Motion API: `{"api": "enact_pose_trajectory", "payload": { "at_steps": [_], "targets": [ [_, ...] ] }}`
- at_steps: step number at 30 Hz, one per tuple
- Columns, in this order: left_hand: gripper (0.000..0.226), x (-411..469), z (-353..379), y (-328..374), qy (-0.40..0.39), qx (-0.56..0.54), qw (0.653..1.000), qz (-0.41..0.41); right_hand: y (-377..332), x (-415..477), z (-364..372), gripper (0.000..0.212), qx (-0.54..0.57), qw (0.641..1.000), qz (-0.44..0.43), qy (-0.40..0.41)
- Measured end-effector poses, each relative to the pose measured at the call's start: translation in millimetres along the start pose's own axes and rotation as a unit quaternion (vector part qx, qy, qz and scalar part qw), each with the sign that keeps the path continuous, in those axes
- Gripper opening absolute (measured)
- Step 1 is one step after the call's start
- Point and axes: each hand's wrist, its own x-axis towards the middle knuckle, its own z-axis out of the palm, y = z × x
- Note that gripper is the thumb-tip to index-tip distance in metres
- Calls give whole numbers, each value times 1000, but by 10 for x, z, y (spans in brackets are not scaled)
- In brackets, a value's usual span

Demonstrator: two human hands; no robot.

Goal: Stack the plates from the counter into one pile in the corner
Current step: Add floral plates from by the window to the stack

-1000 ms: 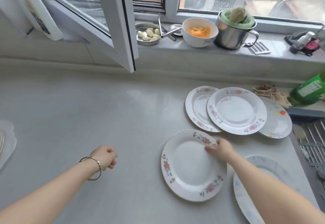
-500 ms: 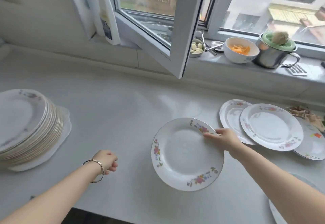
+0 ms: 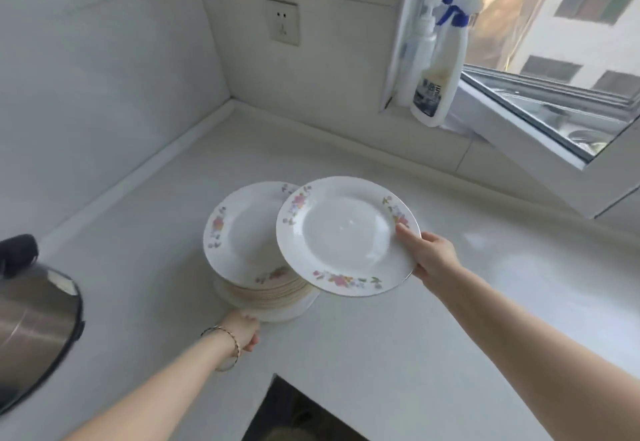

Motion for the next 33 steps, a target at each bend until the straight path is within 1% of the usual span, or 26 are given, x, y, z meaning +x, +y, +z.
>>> {"api": "enact_pose_trajectory", "payload": {
  "at_steps": [5,7,9,13,18,20,21,23,25,27,29,33],
  "targets": [
    [27,230,-459,-216,5,17,1000,-8,75,57,689,17,6,1000,5,12],
    [21,303,-569,-293,-3,18,1000,-14,129,94,860,18,-4,1000,6,15],
    [12,373,-652,-366,-10,19,1000,-22,154,108,987,17,-14,1000,8,15],
    [17,469,-746,-483,-16,17,999,-33,216,184,1154,17,-32,999,1,18],
    [15,560,-815,-552,-32,23,998,-39,345,244,1280,13,-70,997,-6,27],
    [17,588,-830,-562,-32,19,999,-39,379,258,1315,37,-91,995,-18,48],
    [20,603,-829,-570,-31,17,999,-40,381,254,1326,40,-113,991,-33,60],
    [24,622,-817,-581,-32,14,999,-39,390,250,1337,20,-182,978,-72,75],
    [25,631,-800,-587,-35,13,998,-41,411,233,1339,25,-260,956,-100,91],
    [24,629,-786,-597,-38,16,998,-42,433,201,1348,29,-344,926,-117,106],
    [23,622,-776,-610,-43,24,998,-42,442,179,1364,34,-401,900,-127,115],
    [21,623,-770,-632,-48,35,997,-40,428,176,1405,46,-495,850,-141,109]
  ]
}}
